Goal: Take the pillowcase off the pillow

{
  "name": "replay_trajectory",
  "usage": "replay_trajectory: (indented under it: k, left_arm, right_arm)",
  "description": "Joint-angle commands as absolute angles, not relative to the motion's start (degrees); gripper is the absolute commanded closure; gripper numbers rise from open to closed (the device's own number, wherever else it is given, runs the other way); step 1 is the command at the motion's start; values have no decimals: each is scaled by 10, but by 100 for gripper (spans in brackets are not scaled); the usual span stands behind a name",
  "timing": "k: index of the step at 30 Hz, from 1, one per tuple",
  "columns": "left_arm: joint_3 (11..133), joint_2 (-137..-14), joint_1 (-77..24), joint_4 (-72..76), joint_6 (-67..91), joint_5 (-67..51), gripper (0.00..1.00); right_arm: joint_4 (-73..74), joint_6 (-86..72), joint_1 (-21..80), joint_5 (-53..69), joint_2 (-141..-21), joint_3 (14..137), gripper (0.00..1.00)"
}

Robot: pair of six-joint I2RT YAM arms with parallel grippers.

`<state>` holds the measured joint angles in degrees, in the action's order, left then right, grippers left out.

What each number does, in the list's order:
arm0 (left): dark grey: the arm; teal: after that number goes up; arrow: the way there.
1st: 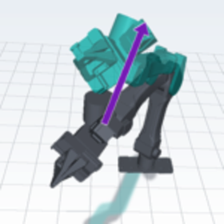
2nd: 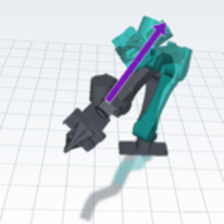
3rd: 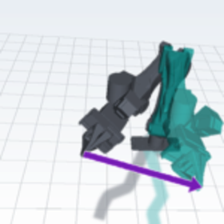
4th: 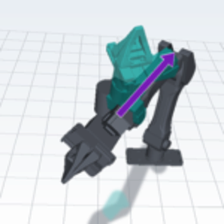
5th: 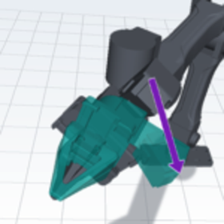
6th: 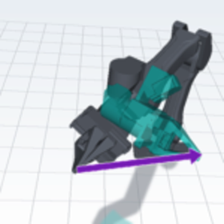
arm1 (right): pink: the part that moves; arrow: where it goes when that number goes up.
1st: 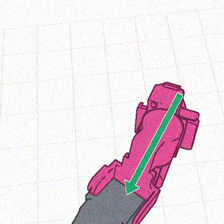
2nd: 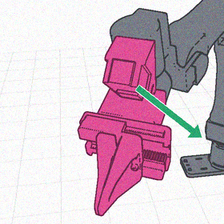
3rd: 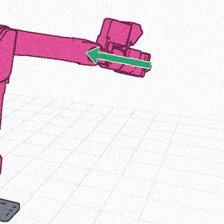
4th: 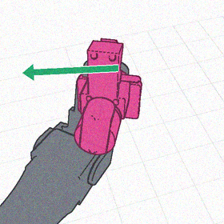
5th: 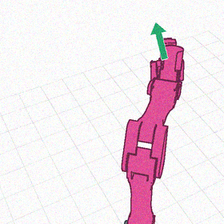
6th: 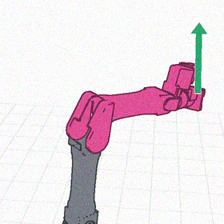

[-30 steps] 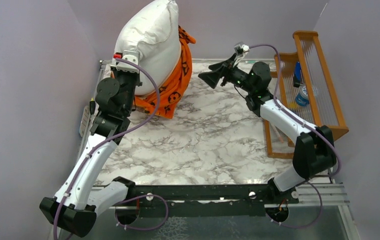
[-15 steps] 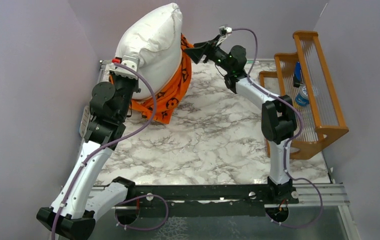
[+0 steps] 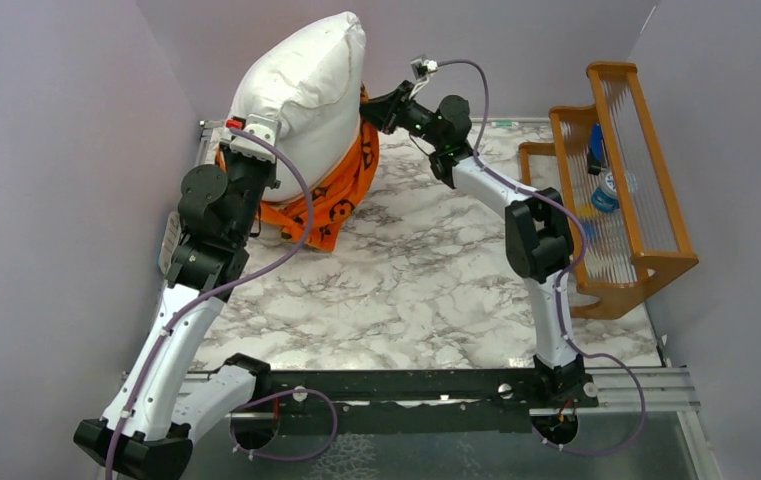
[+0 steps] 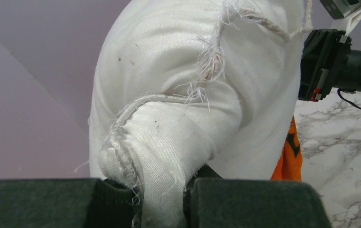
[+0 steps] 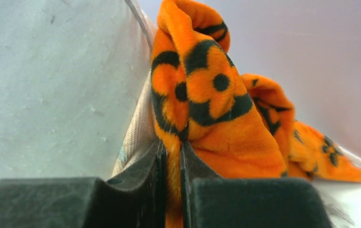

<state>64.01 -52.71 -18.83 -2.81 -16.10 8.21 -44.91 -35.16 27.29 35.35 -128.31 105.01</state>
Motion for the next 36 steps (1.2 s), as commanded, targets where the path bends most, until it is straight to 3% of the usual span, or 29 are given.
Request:
replay_trajectory:
  k: [1, 6, 11, 24, 33, 34, 36]
  left_arm:
    - [645, -519, -168, 21, -152, 85, 100]
    - [664, -523, -156, 65, -112, 59, 100]
    - [757, -559, -155, 86, -69, 20, 100]
    - [1021, -645, -146, 94, 38, -90, 100]
    - [1065, -693, -146, 116, 35, -90, 100]
    - [1061, -699, -146, 120, 30, -86, 100]
    - [1056, -715, -146, 130, 20, -70, 100]
  right_arm:
    - [-436, -344, 286, 399, -1313, 1070, 98]
    - [-395, -323, 291, 380, -1320, 1045, 99]
    - [-312, -301, 297, 283, -1335, 1026, 99]
    - [-84, -305, 356, 190, -1459, 1213, 99]
    - [-35, -262, 374, 164, -1441, 1238, 99]
    - [-37, -244, 373, 165, -1425, 1229, 92]
    - [-58, -206, 369, 175, -1377, 1197, 69]
